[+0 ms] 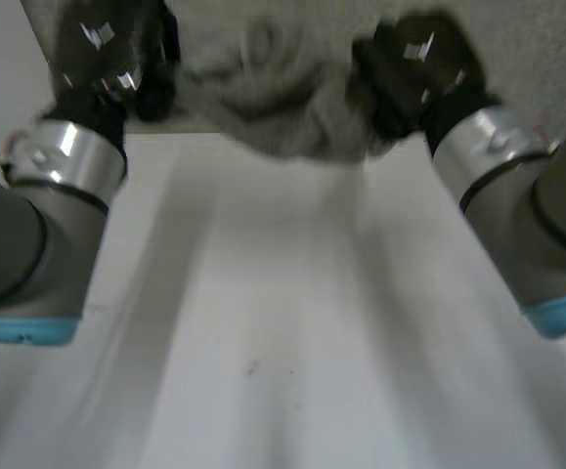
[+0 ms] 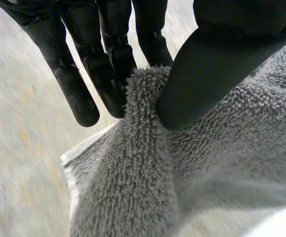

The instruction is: Fold the towel.

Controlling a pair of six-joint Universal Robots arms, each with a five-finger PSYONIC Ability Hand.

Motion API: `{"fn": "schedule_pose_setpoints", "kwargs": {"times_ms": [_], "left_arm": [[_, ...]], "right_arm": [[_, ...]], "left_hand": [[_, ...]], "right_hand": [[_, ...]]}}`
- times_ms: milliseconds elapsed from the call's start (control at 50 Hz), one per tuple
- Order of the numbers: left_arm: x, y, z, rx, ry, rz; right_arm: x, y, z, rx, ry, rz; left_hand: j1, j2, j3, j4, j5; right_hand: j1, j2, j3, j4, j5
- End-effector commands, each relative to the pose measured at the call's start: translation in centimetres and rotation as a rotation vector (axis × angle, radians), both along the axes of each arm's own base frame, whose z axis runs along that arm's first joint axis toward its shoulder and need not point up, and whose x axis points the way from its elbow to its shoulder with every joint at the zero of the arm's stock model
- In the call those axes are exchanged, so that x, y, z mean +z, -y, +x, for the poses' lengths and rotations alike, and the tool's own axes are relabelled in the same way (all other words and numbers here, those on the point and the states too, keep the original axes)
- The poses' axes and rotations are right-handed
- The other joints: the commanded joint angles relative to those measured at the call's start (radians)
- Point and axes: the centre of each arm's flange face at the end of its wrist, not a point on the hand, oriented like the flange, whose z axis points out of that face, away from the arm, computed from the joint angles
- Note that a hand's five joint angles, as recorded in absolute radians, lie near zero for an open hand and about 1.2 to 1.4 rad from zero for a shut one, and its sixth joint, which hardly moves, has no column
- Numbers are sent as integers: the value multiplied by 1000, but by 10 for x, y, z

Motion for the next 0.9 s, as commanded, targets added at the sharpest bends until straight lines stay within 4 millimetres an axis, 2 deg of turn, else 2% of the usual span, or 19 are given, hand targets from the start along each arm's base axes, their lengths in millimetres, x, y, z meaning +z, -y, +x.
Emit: {"fn": "schedule_pose_setpoints", "kwargs": {"times_ms": [20, 40, 60, 80, 120, 200, 300, 340, 420, 440, 460, 480, 500, 520, 540, 580, 760, 860, 900], "left_arm": [[-85, -3, -3, -16, 130, 219], [-103, -6, -2, -17, 159, 268], [-103, -6, -2, -17, 159, 268], [-117, -9, 0, -17, 183, 312], [-126, -13, 1, -16, 199, 341], [-138, -32, 3, -41, 251, 417], [-132, -55, 3, -77, 295, 473], [-131, -63, 5, -86, 308, 490], [-127, -85, 7, -119, 341, 526], [-127, -85, 7, -119, 341, 526], [-125, -91, 8, -129, 345, 525], [-122, -96, 9, -135, 347, 524], [-122, -96, 9, -135, 347, 524], [-120, -99, 10, -138, 346, 521], [-120, -99, 10, -138, 346, 521], [-115, -101, 11, -138, 336, 505], [-91, -91, 10, -122, 284, 431], [-64, -67, 9, -82, 224, 355], [-61, -59, 9, -70, 216, 347]], "right_arm": [[-80, -7, 0, 42, -164, 216], [-103, -11, -2, 48, -205, 273], [-125, -15, -3, 57, -243, 330], [-125, -15, -3, 57, -243, 331], [-163, -23, -8, 66, -321, 430], [-177, -28, -11, 67, -373, 455], [-168, -26, -16, 49, -375, 431], [-151, -23, -21, 30, -346, 402], [-142, -26, -24, 28, -340, 395], [-141, -28, -24, 27, -340, 401], [-140, -28, -24, 27, -340, 401], [-141, -29, -26, 24, -341, 412], [-142, -29, -27, 18, -337, 422], [-142, -29, -27, 18, -337, 422], [-141, -29, -28, 14, -330, 426], [-139, -29, -29, 8, -317, 430], [-120, -8, -55, -103, -136, 490], [-113, 6, -74, -171, -71, 521], [-113, 9, -81, -193, -69, 540]], "left_hand": [[224, 181, 181, 180, 205], [224, 181, 181, 180, 205], [224, 181, 181, 180, 205], [224, 181, 181, 180, 205], [224, 181, 181, 180, 205], [224, 181, 181, 180, 205], [224, 181, 181, 180, 205], [224, 181, 181, 180, 205], [224, 181, 181, 180, 205], [224, 181, 181, 180, 205], [224, 181, 181, 180, 205], [99, 56, 56, 55, 81], [98, 55, 55, 54, 80], [-120, -163, -163, -164, -138], [-122, -165, -165, -166, -141], [-473, -516, -516, -517, -492], [-507, -550, -550, -551, -525], [-504, -547, -547, -548, -522], [-501, -544, -544, -545, -519]], "right_hand": [[101, 105, 92, 56, 101], [101, 105, 92, 56, 101], [101, 105, 92, 56, 101], [101, 105, 92, 56, 101], [101, 105, 92, 56, 101], [101, 105, 92, 56, 101], [101, 105, 92, 56, 101], [101, 105, 92, 56, 101], [101, 105, 92, 56, 101], [-160, -156, -168, -204, -159], [-162, -158, -171, -207, -162], [-671, -667, -680, -716, -670], [-1109, -1105, -1118, -1154, -1109], [-1113, -1110, -1122, -1158, -1113], [-1121, -1117, -1129, -1166, -1120], [-1121, -1117, -1129, -1166, -1120], [-1121, -1117, -1129, -1166, -1120], [-1121, -1117, -1129, -1166, -1120], [-1121, -1117, -1129, -1166, -1120]]}}
